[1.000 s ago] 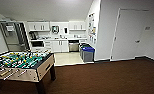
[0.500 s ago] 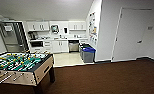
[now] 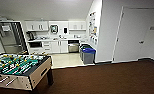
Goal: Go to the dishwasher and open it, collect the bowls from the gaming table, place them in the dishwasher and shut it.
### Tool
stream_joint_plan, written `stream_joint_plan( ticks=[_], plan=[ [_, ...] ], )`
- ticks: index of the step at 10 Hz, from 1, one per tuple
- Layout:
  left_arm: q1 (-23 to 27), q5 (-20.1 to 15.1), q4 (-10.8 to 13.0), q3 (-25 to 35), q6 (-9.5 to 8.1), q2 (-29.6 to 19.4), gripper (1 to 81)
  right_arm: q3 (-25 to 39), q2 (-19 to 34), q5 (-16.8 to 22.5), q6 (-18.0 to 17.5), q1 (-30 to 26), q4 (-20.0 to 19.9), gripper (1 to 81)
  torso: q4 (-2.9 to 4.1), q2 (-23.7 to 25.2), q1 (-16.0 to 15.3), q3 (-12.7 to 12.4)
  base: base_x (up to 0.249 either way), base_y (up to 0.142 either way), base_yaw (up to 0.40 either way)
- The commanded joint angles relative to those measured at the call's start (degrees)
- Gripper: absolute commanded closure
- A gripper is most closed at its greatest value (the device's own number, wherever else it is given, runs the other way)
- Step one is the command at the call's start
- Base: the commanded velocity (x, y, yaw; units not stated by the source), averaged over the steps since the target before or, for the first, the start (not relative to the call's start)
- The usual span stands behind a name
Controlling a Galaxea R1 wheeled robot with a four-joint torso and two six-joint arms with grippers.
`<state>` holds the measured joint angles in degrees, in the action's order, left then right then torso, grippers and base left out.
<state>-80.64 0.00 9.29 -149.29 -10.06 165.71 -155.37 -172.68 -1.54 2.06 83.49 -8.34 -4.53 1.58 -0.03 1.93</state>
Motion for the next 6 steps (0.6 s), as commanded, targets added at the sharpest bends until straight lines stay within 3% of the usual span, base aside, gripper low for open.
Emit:
stream_joint_plan(
  ticks=[1, 6],
  plan=[
    [3.9, -2.2, -0.2, 0.0, 0.30, -0.6, 81.1, 0.3, -0.1, 3.9, 0.5, -3.2, 0.6, 81.1, 0.00, 0.0, 0.0, 0.0, 0.160, -0.078, 0.000],
    [3.9, -2.1, -0.2, 0.3, 0.22, -0.7, 81.1, 0.3, -0.1, 3.9, 0.5, -3.5, 0.7, 81.1, 0.00, 0.0, 0.0, 0.0, 0.124, 0.000, 0.000]
  ],
)
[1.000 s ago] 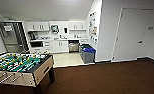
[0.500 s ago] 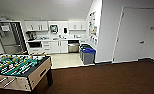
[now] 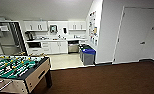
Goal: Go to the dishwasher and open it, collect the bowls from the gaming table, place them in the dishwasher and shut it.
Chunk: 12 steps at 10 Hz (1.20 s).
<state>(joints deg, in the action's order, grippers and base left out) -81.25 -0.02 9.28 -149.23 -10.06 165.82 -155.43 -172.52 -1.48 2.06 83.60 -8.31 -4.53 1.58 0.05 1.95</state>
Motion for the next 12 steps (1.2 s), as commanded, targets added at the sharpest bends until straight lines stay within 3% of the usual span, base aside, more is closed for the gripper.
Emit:
stream_joint_plan(
  ticks=[1, 12],
  plan=[
    [4.6, -2.1, -0.2, 0.2, 0.30, -0.8, 81.1, 0.3, -0.3, 3.8, 0.5, -3.5, 0.7, 81.1, 0.00, 0.0, -0.1, 0.0, 0.164, 0.000, 0.000],
    [4.5, -2.1, -0.2, 0.2, 0.30, -0.8, 81.1, 0.3, -0.3, 3.8, 0.6, -3.7, 0.7, 81.1, 0.00, 0.0, -0.1, 0.0, 0.177, 0.000, 0.000]
  ],
)
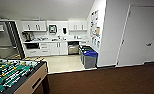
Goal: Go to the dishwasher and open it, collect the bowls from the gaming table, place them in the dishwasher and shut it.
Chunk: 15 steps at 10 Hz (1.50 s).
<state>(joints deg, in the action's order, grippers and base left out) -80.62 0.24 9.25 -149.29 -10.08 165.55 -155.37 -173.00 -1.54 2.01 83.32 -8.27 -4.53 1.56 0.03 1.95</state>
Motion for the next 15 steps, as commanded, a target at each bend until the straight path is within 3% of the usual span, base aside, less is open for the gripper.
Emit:
stream_joint_plan(
  ticks=[1, 15],
  plan=[
    [3.8, -2.3, -0.2, 0.3, 0.33, -0.5, 81.1, 0.3, 0.2, 3.9, 0.6, -3.4, 0.6, 81.1, 0.00, 0.0, 0.0, 0.0, 0.190, 0.000, 0.000],
    [3.9, -1.6, -0.3, 0.3, 0.24, -0.4, 81.1, 0.3, 0.0, 3.9, 0.6, -3.4, 0.7, 81.1, 0.00, 0.0, 0.0, 0.0, 0.200, 0.000, 0.000]
  ],
)
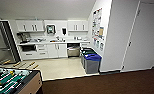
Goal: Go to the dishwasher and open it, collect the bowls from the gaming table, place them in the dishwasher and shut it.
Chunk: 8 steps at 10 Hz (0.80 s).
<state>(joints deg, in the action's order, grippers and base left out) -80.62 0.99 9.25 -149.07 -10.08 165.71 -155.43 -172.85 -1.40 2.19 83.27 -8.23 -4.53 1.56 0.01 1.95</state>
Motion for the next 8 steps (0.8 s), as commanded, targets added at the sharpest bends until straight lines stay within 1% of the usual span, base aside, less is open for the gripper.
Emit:
stream_joint_plan(
  ticks=[1, 8],
  plan=[
    [3.9, -2.3, -0.3, 0.1, 0.24, -0.5, 81.1, 0.3, -0.2, 3.9, 0.4, -3.3, 0.7, 81.1, 0.00, 0.0, 0.0, 0.0, 0.211, 0.000, 0.000],
    [3.8, -2.3, -0.3, 0.1, 0.24, -0.6, 81.1, 0.3, -0.2, 3.8, 0.4, -3.3, 0.6, 81.1, 0.00, 0.0, 0.0, 0.0, 0.215, 0.000, 0.000]
  ],
)
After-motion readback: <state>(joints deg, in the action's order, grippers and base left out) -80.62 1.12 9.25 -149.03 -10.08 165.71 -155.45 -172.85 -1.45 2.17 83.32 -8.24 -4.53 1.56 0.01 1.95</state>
